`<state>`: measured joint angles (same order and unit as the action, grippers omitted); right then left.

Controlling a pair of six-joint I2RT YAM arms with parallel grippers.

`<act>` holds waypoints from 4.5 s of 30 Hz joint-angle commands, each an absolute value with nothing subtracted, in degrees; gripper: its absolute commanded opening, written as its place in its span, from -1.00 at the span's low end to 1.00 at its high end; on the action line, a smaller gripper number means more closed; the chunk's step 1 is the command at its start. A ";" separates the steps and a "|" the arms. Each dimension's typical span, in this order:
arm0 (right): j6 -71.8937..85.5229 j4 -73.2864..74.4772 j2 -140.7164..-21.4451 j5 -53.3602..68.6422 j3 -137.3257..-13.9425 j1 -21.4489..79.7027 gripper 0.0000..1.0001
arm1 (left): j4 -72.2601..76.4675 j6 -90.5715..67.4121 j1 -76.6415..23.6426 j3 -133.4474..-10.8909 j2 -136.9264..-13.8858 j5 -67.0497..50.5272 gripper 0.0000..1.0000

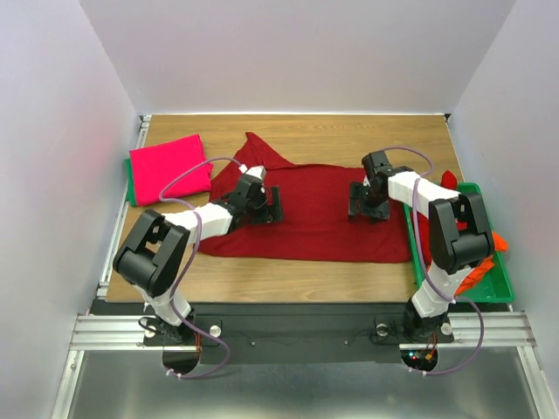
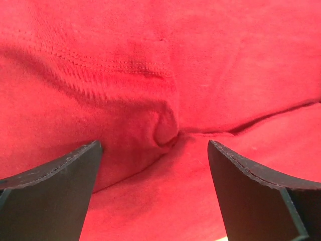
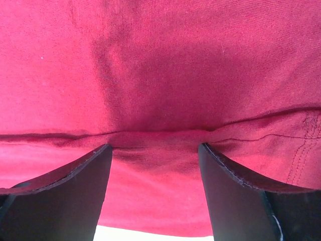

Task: Fold and stack the t-shirts
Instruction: Fold the tshirt

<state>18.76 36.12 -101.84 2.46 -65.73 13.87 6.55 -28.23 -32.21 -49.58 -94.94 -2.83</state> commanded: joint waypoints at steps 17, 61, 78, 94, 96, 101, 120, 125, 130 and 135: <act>26.98 33.57 -91.50 1.32 -48.53 20.47 0.50 | 13.01 -42.62 -36.30 -21.98 -76.05 -1.15 0.97; 26.46 39.11 -87.35 1.41 -66.88 21.62 0.51 | -15.47 -32.34 -28.21 -70.92 -94.03 11.60 0.86; 26.98 39.02 -91.49 0.35 -67.50 21.62 0.52 | -13.27 -34.10 -28.12 -71.28 -104.06 8.26 0.51; 27.51 39.11 -91.23 0.35 -65.65 21.53 0.52 | -12.22 -32.78 -18.46 -84.10 -109.06 9.84 0.49; 27.60 39.11 -91.23 0.44 -65.74 21.62 0.52 | -11.87 -32.00 -17.41 -86.65 -111.78 10.28 0.44; 27.77 39.11 -91.23 0.53 -65.22 21.62 0.52 | -12.74 -30.06 -16.70 -92.97 -118.20 10.81 0.37; 27.51 39.29 -94.21 0.44 -66.27 21.62 0.52 | -13.62 -29.00 -13.54 -95.98 -122.96 10.73 0.26; 27.07 39.29 -95.54 0.70 -67.41 21.71 0.52 | -13.18 -29.00 -13.54 -95.89 -123.49 10.28 0.09; 26.89 39.29 -96.33 0.79 -68.29 21.62 0.52 | -13.01 -28.92 -13.62 -96.24 -124.54 9.14 -0.11; 27.07 39.46 -96.42 0.53 -68.29 21.53 0.52 | -12.92 -29.09 -13.54 -95.63 -124.63 9.23 -0.48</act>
<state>27.24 39.46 -96.60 1.26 -65.63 21.10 -13.32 -29.80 -13.45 -93.69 -124.99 9.08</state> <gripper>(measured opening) 0.759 0.334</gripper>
